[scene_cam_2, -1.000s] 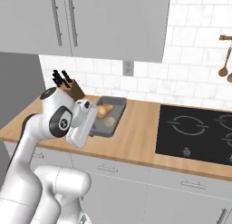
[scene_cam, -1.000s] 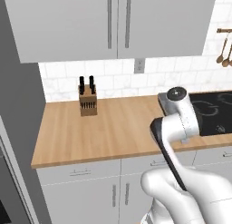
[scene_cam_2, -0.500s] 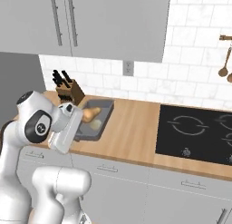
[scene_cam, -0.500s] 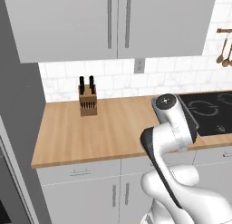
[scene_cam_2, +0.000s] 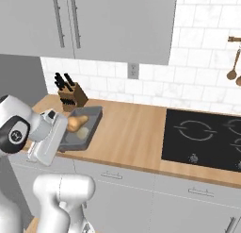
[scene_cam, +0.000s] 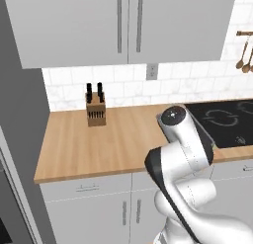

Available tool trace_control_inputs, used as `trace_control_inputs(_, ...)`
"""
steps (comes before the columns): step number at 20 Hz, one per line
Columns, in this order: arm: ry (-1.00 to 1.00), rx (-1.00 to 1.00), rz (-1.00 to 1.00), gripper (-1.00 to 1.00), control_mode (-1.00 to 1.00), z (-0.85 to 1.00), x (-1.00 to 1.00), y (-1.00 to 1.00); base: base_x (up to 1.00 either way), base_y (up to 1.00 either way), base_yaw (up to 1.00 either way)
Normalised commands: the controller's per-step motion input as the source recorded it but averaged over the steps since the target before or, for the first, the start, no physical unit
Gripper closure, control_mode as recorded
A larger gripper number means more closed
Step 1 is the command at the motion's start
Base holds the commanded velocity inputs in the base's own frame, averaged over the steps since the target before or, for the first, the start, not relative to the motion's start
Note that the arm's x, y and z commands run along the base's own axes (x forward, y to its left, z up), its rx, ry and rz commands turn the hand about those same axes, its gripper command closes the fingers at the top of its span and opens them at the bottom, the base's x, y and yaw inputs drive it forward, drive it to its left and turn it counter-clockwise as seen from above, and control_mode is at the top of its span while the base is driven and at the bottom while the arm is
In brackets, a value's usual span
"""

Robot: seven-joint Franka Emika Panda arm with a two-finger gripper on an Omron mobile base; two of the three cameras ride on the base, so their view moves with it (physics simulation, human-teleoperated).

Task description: Take the meat container that has the shrimp and place it on the second highest rack of the freezer. Then take the vegetable container that has the squash and garlic and place it on the highest rack of the freezer.

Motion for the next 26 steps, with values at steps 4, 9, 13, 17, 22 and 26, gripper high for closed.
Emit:
trace_control_inputs(4, 0.02, -0.04, 0.26, 1.0, -1.0, 0.01, -0.62, 0.3, 0.0, 0.0, 0.0)
trace_control_inputs(9, 0.0, 0.0, 0.0, 1.0, 1.0, 0.0, 0.0, 0.0, -0.76, 0.15, 0.3)
trace_control_inputs(13, 0.0, 0.0, 0.0, 1.0, 1.0, 0.0, 0.0, 0.0, -0.79, 0.28, 0.45)
trace_control_inputs(17, 0.0, 0.0, 0.0, 1.0, 1.0, 0.0, 0.0, 0.0, -0.31, 0.66, 0.54)
trace_control_inputs(22, 0.0, 0.0, 0.0, 1.0, 1.0, 0.0, 0.0, 0.0, 0.0, 0.93, 0.5)
trace_control_inputs(26, 0.0, 0.0, 0.0, 1.0, 1.0, 0.0, 0.0, 0.0, 0.04, 0.99, 0.46)
